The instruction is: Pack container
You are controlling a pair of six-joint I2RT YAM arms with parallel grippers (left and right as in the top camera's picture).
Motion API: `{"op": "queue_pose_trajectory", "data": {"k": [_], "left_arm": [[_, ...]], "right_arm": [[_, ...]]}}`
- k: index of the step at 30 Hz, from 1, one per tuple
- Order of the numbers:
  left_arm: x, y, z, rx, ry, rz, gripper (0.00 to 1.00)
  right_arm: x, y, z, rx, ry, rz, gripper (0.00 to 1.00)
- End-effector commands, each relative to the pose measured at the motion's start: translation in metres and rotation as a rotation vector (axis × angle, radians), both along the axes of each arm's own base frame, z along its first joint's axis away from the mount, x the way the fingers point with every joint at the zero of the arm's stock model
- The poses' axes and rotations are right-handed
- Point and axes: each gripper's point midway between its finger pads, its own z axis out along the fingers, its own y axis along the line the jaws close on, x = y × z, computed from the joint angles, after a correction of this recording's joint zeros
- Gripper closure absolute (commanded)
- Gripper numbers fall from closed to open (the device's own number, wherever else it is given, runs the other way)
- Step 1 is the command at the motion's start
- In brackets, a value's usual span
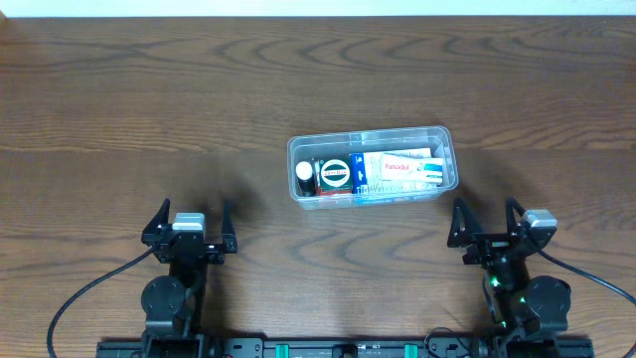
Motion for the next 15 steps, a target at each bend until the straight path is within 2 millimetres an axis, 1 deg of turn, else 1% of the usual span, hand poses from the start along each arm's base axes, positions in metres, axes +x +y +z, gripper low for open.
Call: {"op": "queue_pose_trajectory", "data": {"k": [1, 4, 7, 11, 15], "left_arm": [[-0.001, 0.006, -0.017, -0.003, 0.051, 0.032, 0.02], [-0.001, 0.006, -0.017, -0.003, 0.051, 0.032, 0.02], [-0.001, 0.006, -0.017, -0.003, 0.051, 0.031, 0.02], [-0.001, 0.006, -0.017, -0.003, 0.051, 0.032, 0.02], [-0.001, 0.006, -0.017, -0.003, 0.051, 0.032, 0.02]], "right_arm": [[0.001, 0.001, -0.008, -0.019, 0.001, 0.004, 0.01], [0.002, -0.005, -0.016, -0.004, 0.019, -0.034, 0.01], [0.003, -0.007, -0.022, -0.003, 0.028, -0.045, 0.01], [0.002, -0.009, -0.017, -0.003, 0.008, -0.056, 0.01], [0.002, -0.009, -0.018, -0.002, 0.009, -0.055, 0.01]]}}
